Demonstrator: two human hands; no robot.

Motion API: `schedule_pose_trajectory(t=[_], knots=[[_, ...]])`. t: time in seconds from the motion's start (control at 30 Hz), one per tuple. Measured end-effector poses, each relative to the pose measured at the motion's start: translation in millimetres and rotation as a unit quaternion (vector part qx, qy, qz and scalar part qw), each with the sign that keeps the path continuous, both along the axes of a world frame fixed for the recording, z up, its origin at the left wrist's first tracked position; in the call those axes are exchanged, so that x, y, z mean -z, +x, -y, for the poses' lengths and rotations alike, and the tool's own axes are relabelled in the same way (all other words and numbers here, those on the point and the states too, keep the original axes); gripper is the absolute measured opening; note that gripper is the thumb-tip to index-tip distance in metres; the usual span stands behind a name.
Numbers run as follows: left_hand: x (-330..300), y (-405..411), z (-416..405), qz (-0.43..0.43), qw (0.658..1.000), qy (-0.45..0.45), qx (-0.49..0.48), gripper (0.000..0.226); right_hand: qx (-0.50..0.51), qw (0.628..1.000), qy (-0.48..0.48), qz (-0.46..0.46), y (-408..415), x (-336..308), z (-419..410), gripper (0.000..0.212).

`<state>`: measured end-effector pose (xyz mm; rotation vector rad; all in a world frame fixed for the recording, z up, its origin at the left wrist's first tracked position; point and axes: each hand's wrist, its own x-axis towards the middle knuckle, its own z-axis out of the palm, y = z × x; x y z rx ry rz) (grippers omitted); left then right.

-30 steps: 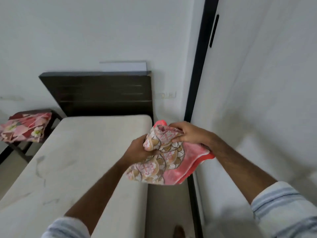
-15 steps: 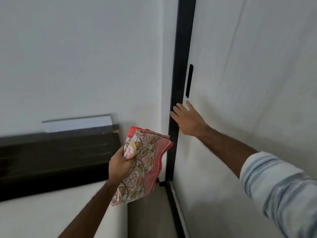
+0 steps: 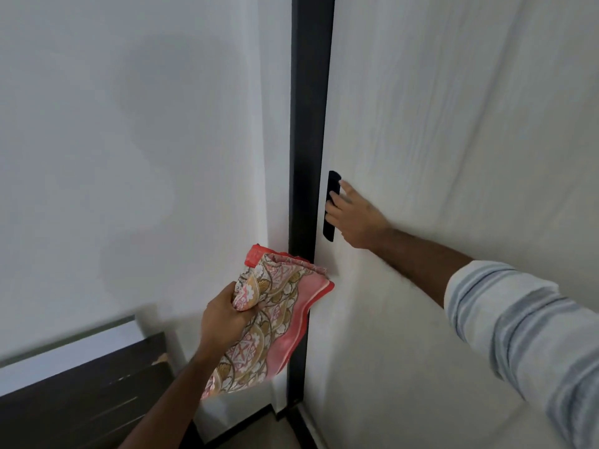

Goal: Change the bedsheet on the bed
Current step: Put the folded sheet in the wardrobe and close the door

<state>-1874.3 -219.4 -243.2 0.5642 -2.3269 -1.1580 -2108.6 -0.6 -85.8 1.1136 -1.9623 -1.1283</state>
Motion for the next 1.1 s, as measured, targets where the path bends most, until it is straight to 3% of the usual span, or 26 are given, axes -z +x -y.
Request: schedule_pose_trajectory(t=[0.2, 0.4, 0.57, 0.67, 0.73, 0.8, 0.87, 0.93, 1.0, 1.1], knots=[[6.6, -20.3, 6.5, 0.01, 1.0, 0.015, 0.022, 0.043, -0.005, 1.0, 0.026, 0.007, -11.6, -0.7, 18.7, 0.031], [2.4, -12.4, -1.4, 0.007, 0.999, 0.019, 0.036, 0.045, 0.09, 0.994, -0.049, 0.038, 16.1, 6.4, 29.3, 0.031], [-17.5, -9.3, -0.8, -0.019, 0.998, 0.034, 0.058, 0.049, 0.122, 0.991, -0.045, 0.026, 39.4, 5.0, 15.5, 0.03], [-31.1, -14.4, -3.9, -0.039, 0.995, 0.054, 0.072, 0.057, 0.14, 0.987, -0.046, 0.067, 60.5, -0.2, -1.9, 0.031], [-42.0, -19.9, -7.4, -0.062, 0.992, 0.078, 0.083, 0.062, 0.073, 0.983, -0.121, 0.114, 76.5, -1.5, -17.2, 0.029], [-54.6, -26.2, -15.8, -0.085, 0.987, 0.107, 0.089, 0.064, 0.003, 0.957, -0.229, 0.176, 95.2, 5.5, -34.6, 0.036], [-70.2, -29.5, -27.5, -0.116, 0.98, 0.134, 0.086, 0.055, -0.01, 0.888, -0.371, 0.272, 117.5, 19.0, -49.6, 0.055], [-88.8, -33.6, -42.6, -0.147, 0.972, 0.162, 0.086, 0.047, -0.019, 0.843, -0.465, 0.269, 137.2, 32.6, -63.9, 0.068], [-105.5, -38.4, -56.0, -0.17, 0.959, 0.2, 0.103, 0.045, -0.035, 0.86, -0.458, 0.222, 149.3, 43.9, -71.4, 0.075], [-131.5, -49.3, -77.0, -0.181, 0.936, 0.25, 0.169, 0.043, -0.039, 0.868, -0.439, 0.23, 155.4, 54.5, -64.7, 0.076]])
